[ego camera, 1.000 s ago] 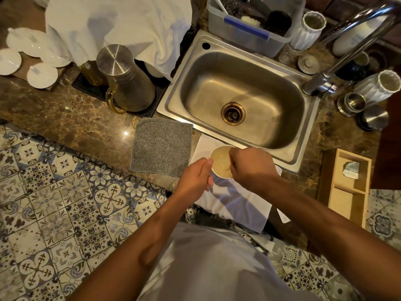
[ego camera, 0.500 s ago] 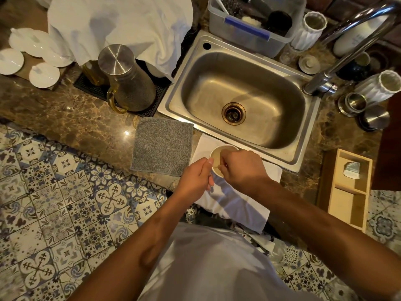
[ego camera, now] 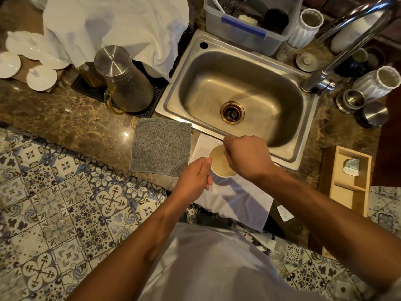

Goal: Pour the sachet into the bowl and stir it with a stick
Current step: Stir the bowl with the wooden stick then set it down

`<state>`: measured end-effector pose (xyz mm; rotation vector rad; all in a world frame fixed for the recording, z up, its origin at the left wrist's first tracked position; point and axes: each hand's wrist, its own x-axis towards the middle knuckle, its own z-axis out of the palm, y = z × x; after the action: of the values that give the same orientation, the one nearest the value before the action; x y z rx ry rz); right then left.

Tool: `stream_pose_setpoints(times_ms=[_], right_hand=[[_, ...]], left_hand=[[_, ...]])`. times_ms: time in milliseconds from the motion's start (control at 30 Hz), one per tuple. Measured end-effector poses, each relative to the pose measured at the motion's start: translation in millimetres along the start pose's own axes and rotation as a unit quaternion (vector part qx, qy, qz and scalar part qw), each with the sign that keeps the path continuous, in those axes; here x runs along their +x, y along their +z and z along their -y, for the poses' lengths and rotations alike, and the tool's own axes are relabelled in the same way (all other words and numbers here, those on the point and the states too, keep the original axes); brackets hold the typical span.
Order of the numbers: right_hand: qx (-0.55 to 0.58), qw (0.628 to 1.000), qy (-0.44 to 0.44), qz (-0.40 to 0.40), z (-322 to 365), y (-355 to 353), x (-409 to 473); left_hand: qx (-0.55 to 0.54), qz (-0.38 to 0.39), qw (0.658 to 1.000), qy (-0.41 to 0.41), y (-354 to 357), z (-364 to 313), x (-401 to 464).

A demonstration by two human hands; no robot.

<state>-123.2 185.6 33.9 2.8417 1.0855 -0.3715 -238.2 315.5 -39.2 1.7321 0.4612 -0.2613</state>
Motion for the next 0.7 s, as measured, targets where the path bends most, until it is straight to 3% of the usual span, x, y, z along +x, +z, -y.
stream_pose_setpoints(times_ms=[167, 300, 467, 700], right_hand=[[0.061, 0.997, -0.016, 0.043, 17, 1, -7], [0.022, 0.995, -0.026, 0.091, 10, -4, -13], [-0.023, 0.998, -0.004, 0.058, -1, -5, -12], [0.013, 1.000, 0.017, -0.006, 2, 2, 0]], left_hand=[[-0.007, 0.002, 1.000, -0.001, 0, -3, -1], [-0.004, 0.001, 1.000, 0.006, -1, -2, 0], [-0.001, 0.003, 1.000, 0.005, -1, 2, 2], [0.011, 0.002, 1.000, 0.005, -1, 0, 2]])
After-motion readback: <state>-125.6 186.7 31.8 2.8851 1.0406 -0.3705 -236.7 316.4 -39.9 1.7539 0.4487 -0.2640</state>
